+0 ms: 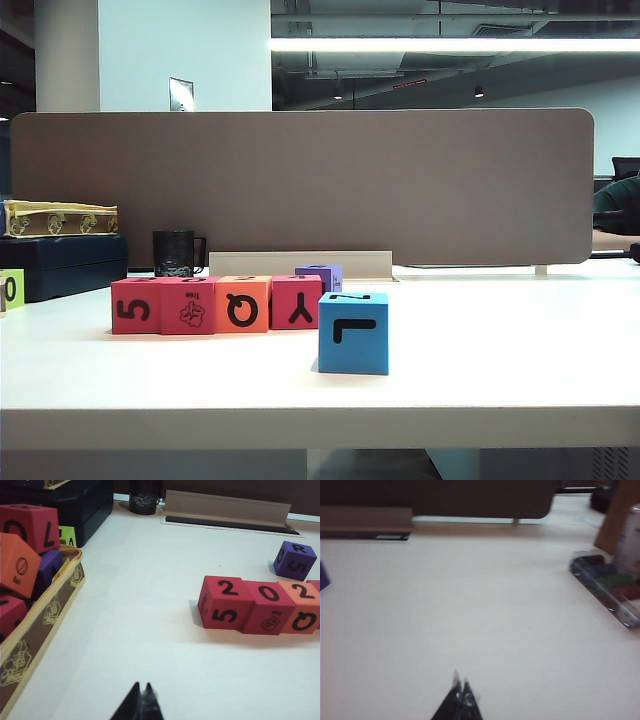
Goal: Select the appropriate blocks from the scattered letter blocks on the table and arrange them in a row to spell out "2024".
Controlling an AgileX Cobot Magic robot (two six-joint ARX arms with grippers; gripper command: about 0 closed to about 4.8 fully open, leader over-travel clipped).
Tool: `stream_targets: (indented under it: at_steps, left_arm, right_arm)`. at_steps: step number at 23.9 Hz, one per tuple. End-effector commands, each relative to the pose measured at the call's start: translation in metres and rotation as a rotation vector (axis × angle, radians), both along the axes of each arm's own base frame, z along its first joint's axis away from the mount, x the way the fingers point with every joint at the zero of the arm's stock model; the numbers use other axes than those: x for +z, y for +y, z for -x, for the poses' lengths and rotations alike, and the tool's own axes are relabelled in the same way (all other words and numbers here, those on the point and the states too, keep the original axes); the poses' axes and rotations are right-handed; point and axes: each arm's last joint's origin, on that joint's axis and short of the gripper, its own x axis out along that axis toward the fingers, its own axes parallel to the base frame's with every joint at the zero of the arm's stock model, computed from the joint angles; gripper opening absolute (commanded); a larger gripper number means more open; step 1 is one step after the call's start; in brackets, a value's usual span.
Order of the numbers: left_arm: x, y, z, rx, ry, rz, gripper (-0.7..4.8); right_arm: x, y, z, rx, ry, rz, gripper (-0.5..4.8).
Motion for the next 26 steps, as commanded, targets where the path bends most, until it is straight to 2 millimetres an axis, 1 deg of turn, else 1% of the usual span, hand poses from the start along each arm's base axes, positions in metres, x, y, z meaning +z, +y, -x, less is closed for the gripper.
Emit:
stream_targets:
  at_steps: [1,3,9,11,13,16,26]
  left_arm:
    - [0.000,0.000,0.000,-0.006,0.005,0.000,-0.05]
    - [0.000,0.000,0.000,-0.006,0.005,0.000,-0.05]
    - [0.000,0.000,0.000,-0.006,0.005,0.000,-0.05]
    - [0.000,0.000,0.000,-0.006,0.005,0.001,-0.05]
    - [0.000,0.000,0.000,-0.006,0.005,0.000,-0.05]
    - [0.000,0.000,0.000,-0.006,0.005,0.000,-0.05]
    - [0.000,0.000,0.000,-0.006,0.005,0.000,-0.05]
  right_arm:
    - [-0.010,-0.005,0.005,-0.058,-0.034,-0.052,-0.01]
    - [-0.021,-0.009,0.008,-0.084,-0.051,-0.079,-0.01]
    - [-0.044,-0.012,0.007,-0.042,-0.033,-0.098,-0.01]
    - [-0.061,-0.012,0.005,-0.049,-0.006,-0.136,-0.01]
    - [-0.069,-0.011,0.003,-0.039,0.014,-0.143,-0.01]
    - [-0.075,-0.011,0.002,-0.038,0.025,-0.142,-0.01]
    - [-0.075,-0.011,0.001,-0.007,0.026,-0.040,-0.01]
